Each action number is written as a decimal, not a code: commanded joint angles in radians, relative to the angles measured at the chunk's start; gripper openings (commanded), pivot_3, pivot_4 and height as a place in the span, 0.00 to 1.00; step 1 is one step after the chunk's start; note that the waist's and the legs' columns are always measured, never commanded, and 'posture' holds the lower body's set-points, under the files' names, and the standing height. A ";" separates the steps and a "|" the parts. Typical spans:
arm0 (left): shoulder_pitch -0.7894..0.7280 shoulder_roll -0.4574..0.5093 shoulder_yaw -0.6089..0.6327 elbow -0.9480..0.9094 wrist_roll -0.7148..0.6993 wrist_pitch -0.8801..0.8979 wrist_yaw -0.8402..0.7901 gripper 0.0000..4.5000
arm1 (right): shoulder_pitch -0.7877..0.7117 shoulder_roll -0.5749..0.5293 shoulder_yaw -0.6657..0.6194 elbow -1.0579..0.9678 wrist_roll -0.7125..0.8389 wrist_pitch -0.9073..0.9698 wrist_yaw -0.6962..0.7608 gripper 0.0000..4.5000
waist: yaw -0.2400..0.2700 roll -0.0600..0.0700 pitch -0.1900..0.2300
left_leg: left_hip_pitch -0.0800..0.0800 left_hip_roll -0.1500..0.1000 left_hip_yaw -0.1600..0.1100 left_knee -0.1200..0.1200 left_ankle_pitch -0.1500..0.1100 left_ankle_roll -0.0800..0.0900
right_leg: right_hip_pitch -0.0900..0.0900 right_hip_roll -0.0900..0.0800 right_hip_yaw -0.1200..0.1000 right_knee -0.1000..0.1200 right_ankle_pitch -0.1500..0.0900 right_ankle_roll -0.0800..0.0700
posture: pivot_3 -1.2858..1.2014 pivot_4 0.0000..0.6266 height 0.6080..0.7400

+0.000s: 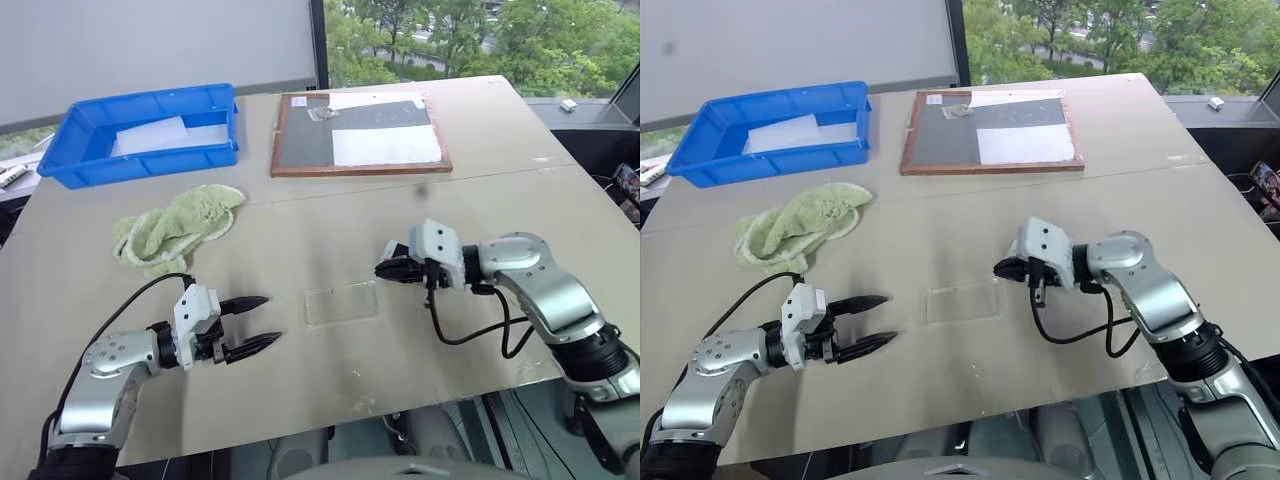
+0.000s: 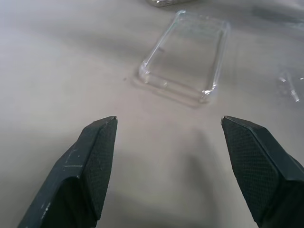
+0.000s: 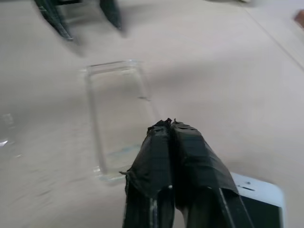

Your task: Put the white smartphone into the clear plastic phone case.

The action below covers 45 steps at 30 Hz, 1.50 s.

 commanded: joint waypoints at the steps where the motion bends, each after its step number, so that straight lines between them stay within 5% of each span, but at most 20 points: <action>1: -0.006 0.000 0.004 -0.012 -0.007 -0.016 -0.007 0.81 | -0.012 -0.031 -0.053 0.003 0.010 0.025 -0.017 0.40 | 0.006 0.000 0.000 | 0.000 0.000 0.000 0.000 0.000 0.000 | 0.000 0.000 0.000 0.000 0.000 0.000 | 0.52 0.24 1.00; 7: 0.010 -0.006 0.007 -0.062 -0.030 -0.009 -0.004 0.81 | -0.003 -0.064 -0.080 0.077 0.005 0.080 -0.056 0.99 | 0.010 0.000 0.000 | -0.001 0.000 0.000 -0.001 0.000 0.000 | -0.001 0.000 0.000 0.000 0.000 -0.001 | 0.52 0.24 1.00; 24: -0.045 -0.011 0.094 -0.213 -0.225 0.122 0.026 0.81 | 0.011 -0.053 0.011 0.382 -0.107 -0.029 -0.058 0.99 | 0.008 -0.006 -0.003 | 0.003 0.000 0.002 0.000 0.000 0.000 | 0.001 0.001 0.002 0.000 0.000 0.000 | 0.52 0.24 1.00; 28: -0.058 0.003 0.092 -0.222 -0.268 0.186 0.015 0.81 | 0.033 -0.061 0.012 0.359 -0.099 -0.025 -0.038 0.65 | 0.010 -0.008 -0.005 | 0.003 0.000 0.002 0.000 0.000 0.000 | 0.002 0.001 0.002 0.000 0.000 0.001 | 0.52 0.24 1.00; 31: -0.060 -0.003 0.090 -0.230 -0.267 0.202 0.027 1.00 | 0.043 -0.065 0.001 0.342 -0.095 -0.026 -0.038 0.65 | 0.010 -0.008 -0.005 | 0.003 0.000 0.002 0.000 0.000 0.000 | 0.002 0.001 0.002 0.000 0.000 0.001 | 0.52 0.24 1.00; 40: -0.069 -0.011 0.090 -0.211 -0.256 0.231 0.059 1.00 | 0.013 -0.053 -0.082 0.167 -0.012 -0.007 -0.037 0.65 | 0.011 -0.007 -0.002 | 0.001 0.000 0.002 0.000 0.000 0.000 | 0.000 0.001 0.003 0.000 0.000 0.001 | 0.52 0.24 1.00; 45: -0.044 0.018 0.082 -0.156 -0.199 0.201 0.014 1.00 | -0.063 -0.031 0.007 -0.003 -0.025 0.068 -0.027 0.65 | 0.000 -0.004 0.002 | 0.000 0.001 0.003 -0.001 0.000 0.000 | -0.002 0.002 0.004 0.000 0.000 0.000 | 0.52 0.24 1.00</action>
